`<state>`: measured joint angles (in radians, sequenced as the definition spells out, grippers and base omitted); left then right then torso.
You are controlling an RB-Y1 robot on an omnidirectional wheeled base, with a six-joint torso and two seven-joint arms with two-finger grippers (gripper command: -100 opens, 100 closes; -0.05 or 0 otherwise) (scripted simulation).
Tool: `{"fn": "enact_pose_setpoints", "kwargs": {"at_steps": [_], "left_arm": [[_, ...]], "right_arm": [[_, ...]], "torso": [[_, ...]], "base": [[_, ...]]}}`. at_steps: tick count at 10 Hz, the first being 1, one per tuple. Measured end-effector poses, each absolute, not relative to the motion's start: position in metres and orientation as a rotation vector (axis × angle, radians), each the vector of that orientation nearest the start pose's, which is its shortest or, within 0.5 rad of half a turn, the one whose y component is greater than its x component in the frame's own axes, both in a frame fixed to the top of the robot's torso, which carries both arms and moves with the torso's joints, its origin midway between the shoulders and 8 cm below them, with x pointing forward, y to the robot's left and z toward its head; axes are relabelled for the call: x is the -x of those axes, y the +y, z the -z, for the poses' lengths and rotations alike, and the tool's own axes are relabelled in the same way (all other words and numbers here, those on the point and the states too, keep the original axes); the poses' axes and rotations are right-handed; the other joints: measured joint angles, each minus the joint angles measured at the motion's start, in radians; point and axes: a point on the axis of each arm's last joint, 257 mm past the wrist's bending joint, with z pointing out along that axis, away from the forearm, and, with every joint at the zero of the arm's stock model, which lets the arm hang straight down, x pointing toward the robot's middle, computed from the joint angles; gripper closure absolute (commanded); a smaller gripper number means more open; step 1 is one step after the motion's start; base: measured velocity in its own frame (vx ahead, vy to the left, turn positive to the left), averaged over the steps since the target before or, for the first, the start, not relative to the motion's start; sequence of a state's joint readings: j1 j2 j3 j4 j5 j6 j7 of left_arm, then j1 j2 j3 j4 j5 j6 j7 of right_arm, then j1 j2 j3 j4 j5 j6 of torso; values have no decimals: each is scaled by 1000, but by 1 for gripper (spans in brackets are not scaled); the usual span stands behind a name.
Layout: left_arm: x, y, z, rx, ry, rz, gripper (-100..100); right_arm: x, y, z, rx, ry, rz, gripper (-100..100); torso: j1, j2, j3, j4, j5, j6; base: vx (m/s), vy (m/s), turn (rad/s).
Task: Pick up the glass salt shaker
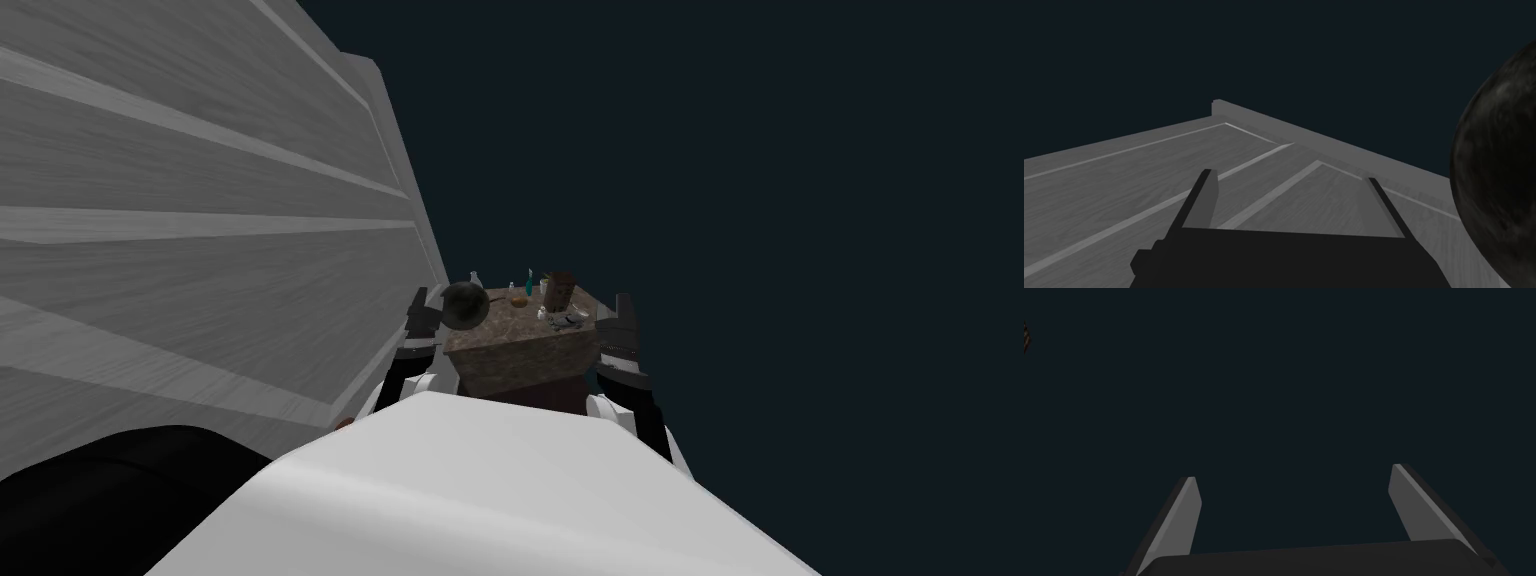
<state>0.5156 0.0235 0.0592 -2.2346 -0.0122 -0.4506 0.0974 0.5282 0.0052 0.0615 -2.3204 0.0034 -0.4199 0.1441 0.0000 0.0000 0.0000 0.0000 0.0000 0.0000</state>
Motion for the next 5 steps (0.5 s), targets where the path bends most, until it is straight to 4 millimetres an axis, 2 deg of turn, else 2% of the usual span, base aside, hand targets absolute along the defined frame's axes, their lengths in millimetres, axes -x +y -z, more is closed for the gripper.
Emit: {"fn": "enact_pose_setpoints", "kwargs": {"at_steps": [2,5], "left_arm": [[-355,303,10,756,677,1292,0],[-355,303,10,756,677,1292,0]], "right_arm": [[-351,-263,-8,-651,741,-1195,-100],[-352,-266,18,-655,846,-1161,-100]], "torso": [[0,0,0,0,0,0],[-1,0,0,0,0,0]], "base": [[1,-2,123],[1,-4,211]]}}
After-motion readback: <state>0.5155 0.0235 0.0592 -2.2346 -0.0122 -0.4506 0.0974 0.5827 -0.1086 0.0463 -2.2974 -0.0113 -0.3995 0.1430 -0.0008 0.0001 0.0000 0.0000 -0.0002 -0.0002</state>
